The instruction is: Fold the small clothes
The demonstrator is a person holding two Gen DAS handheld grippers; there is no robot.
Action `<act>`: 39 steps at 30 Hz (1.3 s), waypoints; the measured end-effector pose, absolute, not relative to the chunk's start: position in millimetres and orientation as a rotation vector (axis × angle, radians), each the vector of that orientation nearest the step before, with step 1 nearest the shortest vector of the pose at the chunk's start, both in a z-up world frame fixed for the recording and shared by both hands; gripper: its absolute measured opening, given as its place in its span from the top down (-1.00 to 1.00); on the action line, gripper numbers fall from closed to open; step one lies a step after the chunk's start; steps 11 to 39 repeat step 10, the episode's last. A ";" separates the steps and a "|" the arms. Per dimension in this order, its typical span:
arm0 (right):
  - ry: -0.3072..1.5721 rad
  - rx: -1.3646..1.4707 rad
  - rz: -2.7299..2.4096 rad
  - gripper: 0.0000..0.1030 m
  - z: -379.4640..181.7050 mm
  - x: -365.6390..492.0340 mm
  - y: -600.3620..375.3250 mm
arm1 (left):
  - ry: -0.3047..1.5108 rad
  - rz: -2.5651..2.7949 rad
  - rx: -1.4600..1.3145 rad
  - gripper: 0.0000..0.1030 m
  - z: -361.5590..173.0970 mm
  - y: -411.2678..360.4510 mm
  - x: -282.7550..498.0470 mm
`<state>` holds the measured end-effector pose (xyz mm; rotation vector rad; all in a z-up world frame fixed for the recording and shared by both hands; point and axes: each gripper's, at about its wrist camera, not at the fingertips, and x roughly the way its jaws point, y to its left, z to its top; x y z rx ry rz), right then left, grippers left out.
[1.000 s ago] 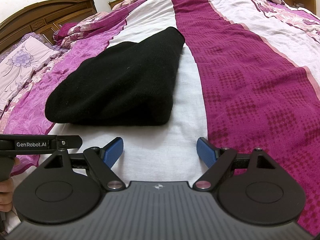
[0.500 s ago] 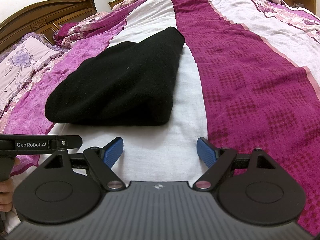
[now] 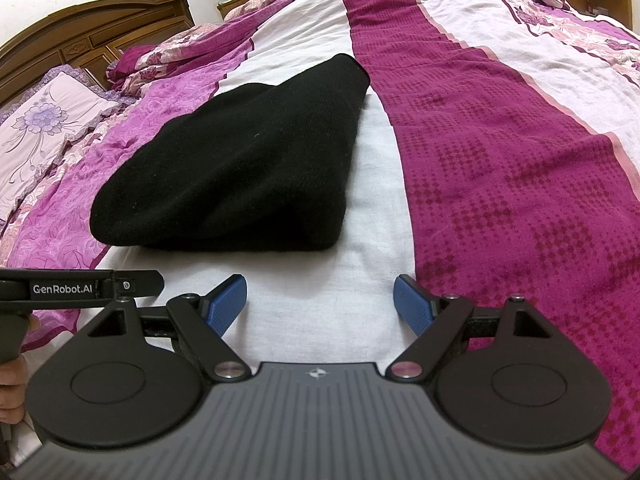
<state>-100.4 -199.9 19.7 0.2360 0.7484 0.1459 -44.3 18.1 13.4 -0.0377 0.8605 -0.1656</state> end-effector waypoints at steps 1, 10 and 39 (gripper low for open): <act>0.748 0.236 0.146 -0.66 19.7 -100.4 -199.9 | 0.861 -0.165 -0.037 -0.33 13.4 18.1 -44.3; 0.748 0.236 0.146 -0.66 19.7 -100.4 -199.9 | 0.861 -0.163 -0.033 -0.33 13.1 18.9 -43.8; 0.748 0.236 0.146 -0.66 19.7 -100.4 -199.9 | 0.861 -0.163 -0.033 -0.33 13.1 18.9 -43.8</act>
